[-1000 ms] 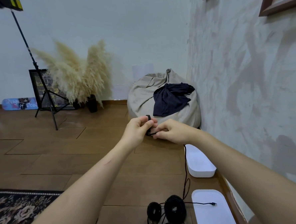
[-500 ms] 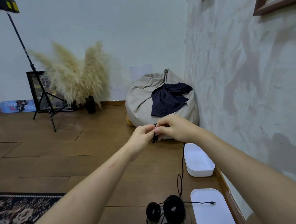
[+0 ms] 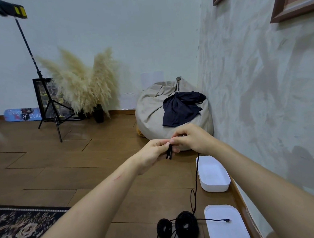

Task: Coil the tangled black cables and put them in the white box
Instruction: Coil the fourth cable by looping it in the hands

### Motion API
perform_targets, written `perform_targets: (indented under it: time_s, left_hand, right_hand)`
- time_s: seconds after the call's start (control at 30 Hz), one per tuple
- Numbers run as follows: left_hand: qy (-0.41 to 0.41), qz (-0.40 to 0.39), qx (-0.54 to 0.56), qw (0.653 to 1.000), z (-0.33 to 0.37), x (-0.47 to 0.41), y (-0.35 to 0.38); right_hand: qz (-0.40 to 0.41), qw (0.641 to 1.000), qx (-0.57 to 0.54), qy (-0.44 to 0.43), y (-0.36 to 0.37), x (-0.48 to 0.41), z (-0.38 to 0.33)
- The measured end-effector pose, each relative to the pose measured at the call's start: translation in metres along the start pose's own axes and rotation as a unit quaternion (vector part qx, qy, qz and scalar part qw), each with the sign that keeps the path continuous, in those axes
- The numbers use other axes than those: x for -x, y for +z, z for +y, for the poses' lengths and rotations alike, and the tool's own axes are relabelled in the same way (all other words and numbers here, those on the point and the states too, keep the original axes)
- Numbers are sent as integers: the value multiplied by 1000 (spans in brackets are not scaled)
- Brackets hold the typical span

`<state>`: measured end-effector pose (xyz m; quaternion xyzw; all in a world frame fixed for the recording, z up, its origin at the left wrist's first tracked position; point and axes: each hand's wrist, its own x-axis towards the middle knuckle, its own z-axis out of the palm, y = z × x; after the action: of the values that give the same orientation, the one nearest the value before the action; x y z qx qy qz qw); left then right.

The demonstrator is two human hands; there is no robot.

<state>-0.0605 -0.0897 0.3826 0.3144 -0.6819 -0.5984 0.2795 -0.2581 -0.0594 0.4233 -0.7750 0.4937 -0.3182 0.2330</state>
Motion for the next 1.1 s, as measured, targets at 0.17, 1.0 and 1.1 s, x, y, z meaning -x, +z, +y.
perform_targets:
  time_s: [0.17, 1.0, 1.1]
  left_hand:
    - [-1, 4, 9, 1000, 0, -2, -2]
    - [43, 42, -132, 989, 16, 4, -8]
    - [35, 41, -209, 977, 10, 1, -8]
  right_hand:
    - [16, 1000, -25, -3, 0, 1, 1]
    - [124, 991, 45, -22, 4, -2, 1]
    - [86, 989, 121, 16, 1, -1, 1]
